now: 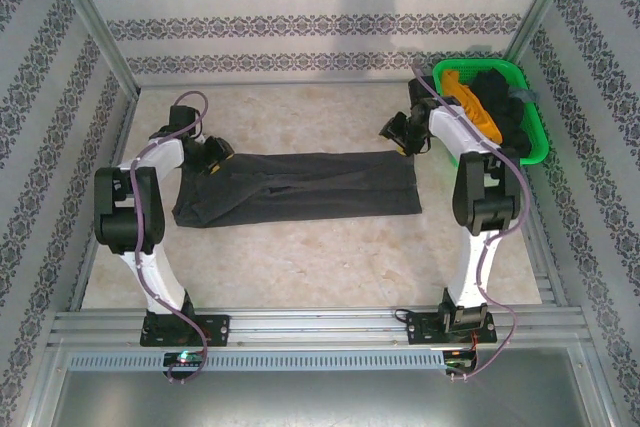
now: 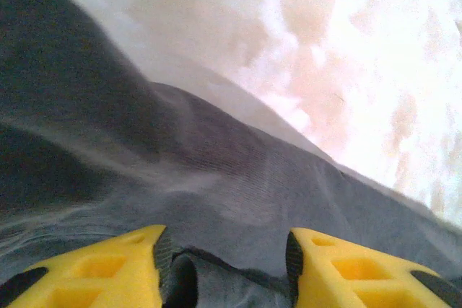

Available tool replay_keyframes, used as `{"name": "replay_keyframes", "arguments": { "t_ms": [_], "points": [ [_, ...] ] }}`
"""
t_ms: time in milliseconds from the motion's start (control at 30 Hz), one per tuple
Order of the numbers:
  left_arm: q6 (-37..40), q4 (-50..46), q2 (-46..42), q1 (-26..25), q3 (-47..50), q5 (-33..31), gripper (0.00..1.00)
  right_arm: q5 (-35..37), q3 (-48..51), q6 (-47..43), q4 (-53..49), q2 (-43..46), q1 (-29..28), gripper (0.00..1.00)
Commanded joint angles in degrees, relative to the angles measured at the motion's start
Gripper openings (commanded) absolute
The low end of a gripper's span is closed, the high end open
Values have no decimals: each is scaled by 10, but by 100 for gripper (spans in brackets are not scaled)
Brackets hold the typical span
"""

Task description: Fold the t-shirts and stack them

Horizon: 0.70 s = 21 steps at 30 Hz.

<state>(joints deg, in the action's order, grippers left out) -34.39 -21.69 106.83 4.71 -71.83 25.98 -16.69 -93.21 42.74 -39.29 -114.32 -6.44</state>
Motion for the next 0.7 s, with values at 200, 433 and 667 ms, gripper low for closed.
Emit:
{"name": "replay_keyframes", "arguments": {
  "t_ms": [200,433,667],
  "points": [
    [155,20,32,-20,6,62,40,-92,60,-11,59,97,-69,52],
    [165,18,13,-35,37,49,34,-116,84,13,73,129,-94,52],
    [158,27,-21,-42,70,26,22,-123,97,28,89,137,-104,52]
  ]
}}
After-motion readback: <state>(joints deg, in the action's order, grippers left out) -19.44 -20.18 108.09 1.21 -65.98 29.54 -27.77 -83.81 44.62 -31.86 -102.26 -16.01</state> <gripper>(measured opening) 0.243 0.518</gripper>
